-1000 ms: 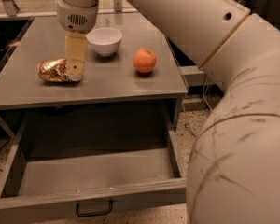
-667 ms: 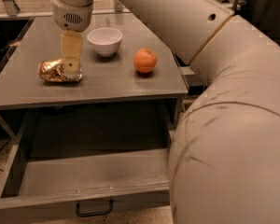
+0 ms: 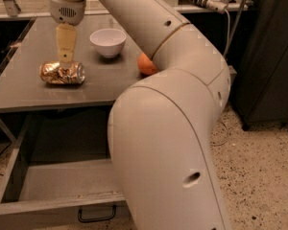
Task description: Place orange can into top drawer
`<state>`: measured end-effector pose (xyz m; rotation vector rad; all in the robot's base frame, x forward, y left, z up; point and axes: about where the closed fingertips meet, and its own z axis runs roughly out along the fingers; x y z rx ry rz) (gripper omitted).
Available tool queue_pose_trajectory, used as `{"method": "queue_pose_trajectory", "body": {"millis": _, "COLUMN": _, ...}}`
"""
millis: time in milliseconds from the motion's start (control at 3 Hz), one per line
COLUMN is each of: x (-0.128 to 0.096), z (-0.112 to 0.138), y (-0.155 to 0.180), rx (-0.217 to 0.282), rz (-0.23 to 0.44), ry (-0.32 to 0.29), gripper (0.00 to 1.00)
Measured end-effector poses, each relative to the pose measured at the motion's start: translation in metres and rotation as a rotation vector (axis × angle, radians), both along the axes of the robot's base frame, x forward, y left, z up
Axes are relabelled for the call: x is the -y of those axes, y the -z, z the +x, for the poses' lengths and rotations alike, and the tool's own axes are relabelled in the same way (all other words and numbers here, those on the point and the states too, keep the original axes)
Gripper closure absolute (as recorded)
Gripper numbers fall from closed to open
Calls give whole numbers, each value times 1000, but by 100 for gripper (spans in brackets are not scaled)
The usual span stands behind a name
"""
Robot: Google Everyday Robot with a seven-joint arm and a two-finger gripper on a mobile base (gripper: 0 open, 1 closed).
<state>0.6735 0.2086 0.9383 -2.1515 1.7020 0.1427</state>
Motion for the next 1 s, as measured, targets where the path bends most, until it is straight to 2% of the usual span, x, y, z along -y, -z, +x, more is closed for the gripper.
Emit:
{"method": "queue_pose_trajectory", "body": {"millis": 333, "x": -8, "z": -1, "y": 18, "rx": -28, "rz": 23, "ry": 0, "gripper": 0}}
{"method": "queue_pose_trajectory", "body": {"millis": 1000, "x": -17, "z": -5, "y": 63, "rx": -124, "rz": 65, "ry": 8, "gripper": 0}}
